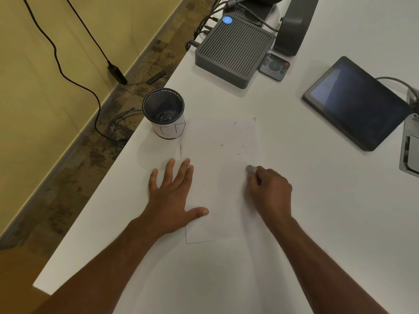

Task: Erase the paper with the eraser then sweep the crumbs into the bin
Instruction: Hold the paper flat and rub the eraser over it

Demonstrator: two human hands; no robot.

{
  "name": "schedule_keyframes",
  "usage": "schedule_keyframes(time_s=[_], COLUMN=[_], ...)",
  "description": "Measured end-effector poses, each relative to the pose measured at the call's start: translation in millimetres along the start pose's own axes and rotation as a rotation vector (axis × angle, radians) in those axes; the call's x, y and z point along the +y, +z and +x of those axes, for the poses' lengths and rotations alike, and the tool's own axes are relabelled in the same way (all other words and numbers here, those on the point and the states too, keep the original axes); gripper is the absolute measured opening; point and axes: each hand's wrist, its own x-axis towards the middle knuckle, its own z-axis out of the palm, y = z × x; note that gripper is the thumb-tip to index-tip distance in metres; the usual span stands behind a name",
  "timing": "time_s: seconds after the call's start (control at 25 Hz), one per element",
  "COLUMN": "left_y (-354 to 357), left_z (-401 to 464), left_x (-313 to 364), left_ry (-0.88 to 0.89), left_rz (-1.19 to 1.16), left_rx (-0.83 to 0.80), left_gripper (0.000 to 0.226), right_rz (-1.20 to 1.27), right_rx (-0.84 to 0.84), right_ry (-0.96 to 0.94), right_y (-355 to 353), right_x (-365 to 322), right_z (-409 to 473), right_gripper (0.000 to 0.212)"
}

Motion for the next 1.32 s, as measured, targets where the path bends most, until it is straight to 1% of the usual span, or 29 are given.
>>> schedule_keyframes(time_s=[0.04,0.12,0.24,0.28,0.32,0.4,0.48,0.56,0.64,0.68,0.72,0.76,0.84,0.88,0.92,0.96,1.0,1.04,1.08,1.12,1.16,1.2,1.24,1.28,1.32], left_y=[-1,-1,1,3,4,5,4,3,4,5,5,5,4,4,4,4,4,4,4,4,4,4,4,4,4], left_z=[0,0,-9,-12,-15,-19,-18,-17,-18,-19,-18,-17,-17,-17,-17,-17,-17,-17,-17,-17,-16,-16,-17,-17,-17], left_x=[0,0,0,-1,-3,-6,-8,-8,-8,-8,-8,-8,-7,-7,-6,-6,-6,-6,-6,-6,-6,-6,-6,-6,-6], left_ry=[0.0,0.022,0.108,0.141,0.161,0.163,0.157,0.156,0.163,0.162,0.161,0.159,0.154,0.153,0.155,0.155,0.153,0.151,0.149,0.148,0.147,0.147,0.149,0.15,0.15], left_rz=[0.0,0.008,0.011,0.01,0.011,0.017,0.029,0.028,0.019,0.024,0.029,0.027,0.016,0.012,0.008,0.009,0.012,0.015,0.014,0.014,0.017,0.015,0.01,0.007,0.01], left_rx=[-0.004,-0.008,0.075,0.078,0.054,-0.014,-0.038,-0.045,-0.037,-0.041,-0.047,-0.054,-0.059,-0.06,-0.059,-0.058,-0.056,-0.058,-0.064,-0.07,-0.073,-0.072,-0.069,-0.064,-0.062], left_gripper=[0.112,0.104,0.088,0.085,0.088,0.099,0.105,0.106,0.106,0.105,0.106,0.106,0.107,0.107,0.107,0.107,0.107,0.106,0.106,0.106,0.107,0.107,0.107,0.106,0.106], right_rz=[0.039,0.143,0.357,0.392,0.407,0.38,0.247,0.108,0.101,0.087,0.048,0.005,-0.025,-0.033,-0.033,-0.016,-0.005,0.011,0.008,-0.009,-0.016,-0.022,-0.026,-0.019,-0.014], right_rx=[-0.018,-0.067,-0.102,-0.1,-0.092,-0.092,-0.08,-0.069,-0.171,-0.193,-0.178,-0.128,0.073,0.083,0.03,-0.062,-0.102,-0.137,-0.151,-0.096,0.02,0.075,0.057,-0.029,-0.099], right_ry=[0.043,0.062,0.13,0.146,0.148,0.142,0.113,-0.026,-0.264,-0.383,-0.416,-0.368,-0.166,-0.13,-0.153,-0.252,-0.404,-0.486,-0.46,-0.363,-0.255,-0.198,-0.201,-0.261,-0.387], right_y=[-3,-1,-3,-3,-4,-6,-4,9,26,30,29,25,12,9,11,19,26,27,25,22,17,13,11,14,19], right_x=[4,7,9,11,12,12,5,-15,-38,-38,-32,-21,-5,-6,-14,-27,-32,-31,-25,-14,-8,-7,-12,-24,-34], right_z=[-1,-14,-21,-19,-17,-16,-21,-42,-75,-81,-72,-54,-22,-20,-27,-46,-65,-70,-60,-40,-23,-16,-18,-32,-54], right_gripper=[0.041,0.038,0.041,0.043,0.044,0.045,0.046,0.038,0.03,0.027,0.025,0.025,0.029,0.031,0.031,0.028,0.025,0.023,0.024,0.028,0.032,0.034,0.034,0.032,0.028])
